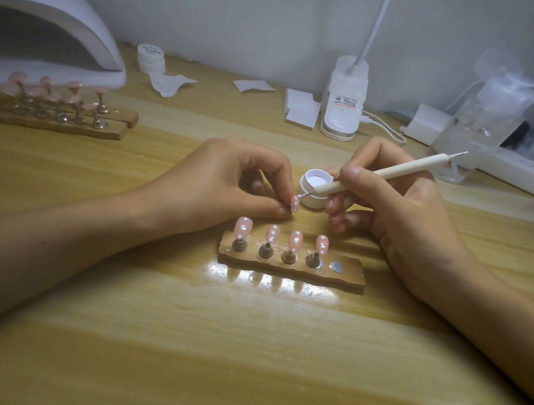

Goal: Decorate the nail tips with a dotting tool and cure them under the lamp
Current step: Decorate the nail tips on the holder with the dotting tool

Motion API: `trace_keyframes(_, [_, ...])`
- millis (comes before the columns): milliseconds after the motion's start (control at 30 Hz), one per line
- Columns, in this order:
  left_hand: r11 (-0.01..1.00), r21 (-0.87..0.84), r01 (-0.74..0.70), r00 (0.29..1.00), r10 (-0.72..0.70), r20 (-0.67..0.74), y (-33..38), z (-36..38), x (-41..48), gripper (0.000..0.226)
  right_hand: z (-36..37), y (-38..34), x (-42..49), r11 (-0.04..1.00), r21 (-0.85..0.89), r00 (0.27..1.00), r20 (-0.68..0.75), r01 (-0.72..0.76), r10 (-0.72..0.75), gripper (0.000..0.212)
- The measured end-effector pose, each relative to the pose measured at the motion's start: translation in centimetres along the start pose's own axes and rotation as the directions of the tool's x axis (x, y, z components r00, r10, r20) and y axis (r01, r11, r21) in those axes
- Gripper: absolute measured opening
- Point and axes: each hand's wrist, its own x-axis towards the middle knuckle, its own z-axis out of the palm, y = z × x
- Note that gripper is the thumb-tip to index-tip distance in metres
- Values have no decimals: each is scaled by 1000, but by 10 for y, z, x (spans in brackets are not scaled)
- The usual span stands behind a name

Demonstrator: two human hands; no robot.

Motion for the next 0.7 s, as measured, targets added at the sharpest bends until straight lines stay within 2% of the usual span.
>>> trace_keyframes(700, [1000,-3,10,1000,-10,-2,0,0,0,15,1,1,0,999,-44,1000,4,-21,21,23])
